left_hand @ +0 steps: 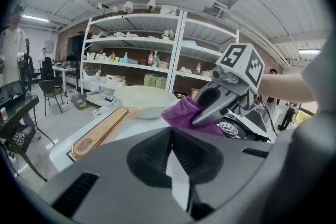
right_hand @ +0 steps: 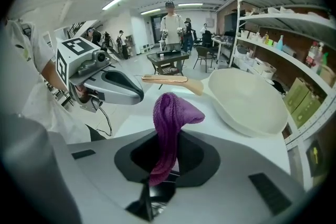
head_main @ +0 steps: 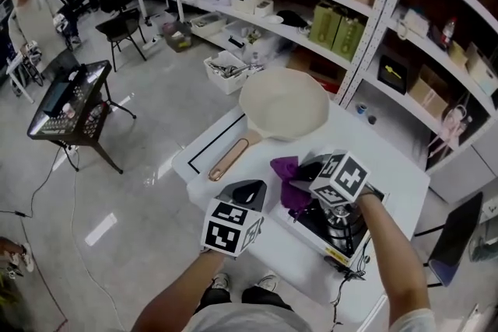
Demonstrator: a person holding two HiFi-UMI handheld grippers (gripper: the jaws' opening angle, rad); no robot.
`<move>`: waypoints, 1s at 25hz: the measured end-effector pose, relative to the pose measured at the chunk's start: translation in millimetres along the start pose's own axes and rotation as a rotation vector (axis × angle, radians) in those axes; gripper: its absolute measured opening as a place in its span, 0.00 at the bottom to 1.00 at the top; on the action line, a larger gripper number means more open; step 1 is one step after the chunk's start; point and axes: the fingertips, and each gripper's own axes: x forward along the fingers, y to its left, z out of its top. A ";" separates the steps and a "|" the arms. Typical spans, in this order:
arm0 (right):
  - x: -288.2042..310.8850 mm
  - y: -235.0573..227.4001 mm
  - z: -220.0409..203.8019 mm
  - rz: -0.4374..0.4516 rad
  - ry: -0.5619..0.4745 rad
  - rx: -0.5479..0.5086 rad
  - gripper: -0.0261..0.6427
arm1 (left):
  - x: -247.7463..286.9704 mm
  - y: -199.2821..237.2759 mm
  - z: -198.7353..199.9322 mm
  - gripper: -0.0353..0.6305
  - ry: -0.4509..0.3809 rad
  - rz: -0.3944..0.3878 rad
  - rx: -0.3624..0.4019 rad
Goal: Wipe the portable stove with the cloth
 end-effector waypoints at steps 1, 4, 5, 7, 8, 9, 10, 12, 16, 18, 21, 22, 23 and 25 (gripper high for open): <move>-2.4 -6.8 -1.4 -0.008 -0.002 0.002 0.14 | 1.9 -1.9 1.0 0.06 0.000 0.002 0.001; -9.3 -27.3 -3.7 -0.028 -0.023 0.024 0.14 | 7.7 -7.3 3.6 0.06 0.003 0.011 0.000; -10.8 -33.6 -4.8 -0.033 -0.030 0.030 0.14 | 10.1 -9.0 4.0 0.06 0.005 0.013 0.001; -13.6 -45.1 -7.5 -0.041 -0.039 0.041 0.14 | 15.3 -12.8 5.2 0.06 0.009 0.016 0.001; -14.7 -50.3 -8.8 -0.045 -0.041 0.045 0.14 | 17.3 -14.7 5.8 0.06 0.010 0.017 0.002; -15.7 -55.1 -10.0 -0.050 -0.044 0.049 0.14 | 19.0 -16.3 6.1 0.06 0.010 0.019 0.003; -16.5 -60.0 -10.9 -0.056 -0.047 0.054 0.14 | 20.4 -17.5 6.0 0.06 0.011 0.020 0.003; -18.5 -71.2 -12.3 -0.076 -0.056 0.070 0.14 | 23.3 -19.2 5.8 0.06 0.010 0.023 0.003; -24.3 -98.4 -17.7 -0.125 -0.077 0.118 0.14 | 29.2 -19.7 5.2 0.06 0.015 0.032 0.000; -27.6 -112.6 -20.2 -0.147 -0.098 0.158 0.14 | 31.4 -19.3 4.0 0.06 0.019 0.037 -0.001; -32.6 -133.0 -22.5 -0.182 -0.137 0.225 0.14 | 33.1 -18.6 2.9 0.06 0.024 0.044 0.002; -34.6 -139.5 -23.4 -0.197 -0.148 0.244 0.14 | 33.0 -18.0 2.6 0.06 0.025 0.047 0.003; -36.9 -146.3 -24.6 -0.215 -0.158 0.262 0.14 | 32.9 -17.2 2.5 0.06 0.026 0.050 0.004; -42.1 -159.2 -27.1 -0.248 -0.178 0.302 0.14 | 32.4 -14.7 2.3 0.06 0.029 0.055 0.005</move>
